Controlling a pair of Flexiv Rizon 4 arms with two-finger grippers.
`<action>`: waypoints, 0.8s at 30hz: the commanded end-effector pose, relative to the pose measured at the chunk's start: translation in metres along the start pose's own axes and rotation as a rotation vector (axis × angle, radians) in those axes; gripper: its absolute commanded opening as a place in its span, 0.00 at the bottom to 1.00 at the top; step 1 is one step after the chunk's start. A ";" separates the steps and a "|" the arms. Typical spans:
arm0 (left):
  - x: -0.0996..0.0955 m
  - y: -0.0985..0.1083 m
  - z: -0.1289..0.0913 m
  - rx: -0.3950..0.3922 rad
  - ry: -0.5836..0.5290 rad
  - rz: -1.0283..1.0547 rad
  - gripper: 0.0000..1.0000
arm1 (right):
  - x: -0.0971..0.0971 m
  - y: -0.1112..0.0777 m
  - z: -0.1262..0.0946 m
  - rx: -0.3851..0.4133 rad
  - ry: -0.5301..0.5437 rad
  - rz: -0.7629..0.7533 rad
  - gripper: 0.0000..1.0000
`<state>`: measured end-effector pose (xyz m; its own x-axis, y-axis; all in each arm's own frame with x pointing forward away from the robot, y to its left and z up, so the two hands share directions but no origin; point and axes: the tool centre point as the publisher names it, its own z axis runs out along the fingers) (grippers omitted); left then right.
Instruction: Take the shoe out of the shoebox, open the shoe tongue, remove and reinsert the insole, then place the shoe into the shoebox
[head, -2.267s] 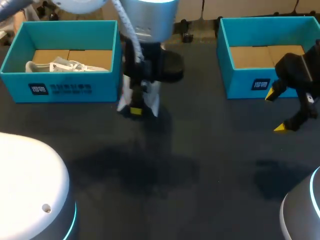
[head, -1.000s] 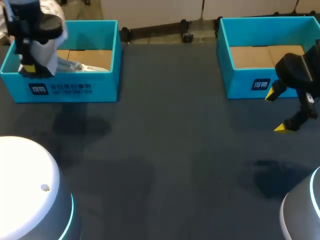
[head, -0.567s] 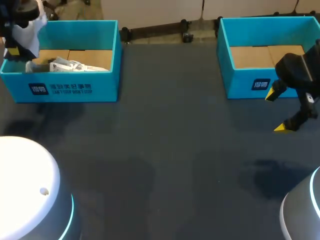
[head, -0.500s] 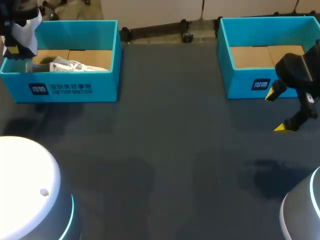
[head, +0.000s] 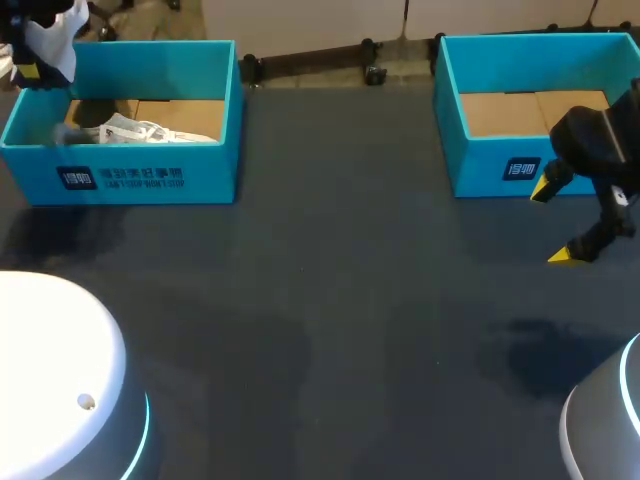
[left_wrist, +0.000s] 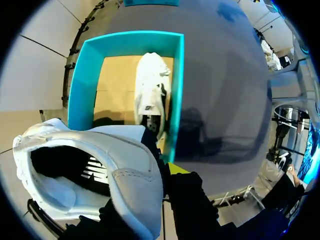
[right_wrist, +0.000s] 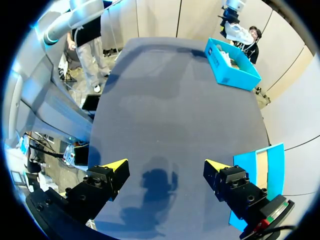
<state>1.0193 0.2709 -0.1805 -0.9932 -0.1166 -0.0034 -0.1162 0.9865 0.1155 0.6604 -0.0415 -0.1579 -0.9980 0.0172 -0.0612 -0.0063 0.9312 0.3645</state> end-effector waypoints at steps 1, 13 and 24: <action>-0.033 -0.006 0.002 -0.034 0.049 0.020 0.00 | -0.002 0.001 0.001 0.003 0.005 0.000 1.00; -0.064 -0.005 -0.002 -0.022 0.061 0.019 0.00 | -0.002 0.001 0.001 0.003 0.005 0.000 1.00; -0.064 -0.005 -0.002 -0.022 0.061 0.019 0.00 | -0.002 0.001 0.001 0.003 0.005 0.000 1.00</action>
<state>1.0838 0.2725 -0.1812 -0.9925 -0.1067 0.0592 -0.0979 0.9859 0.1359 0.6604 -0.0414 -0.1579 -0.9980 0.0172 -0.0612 -0.0063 0.9312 0.3645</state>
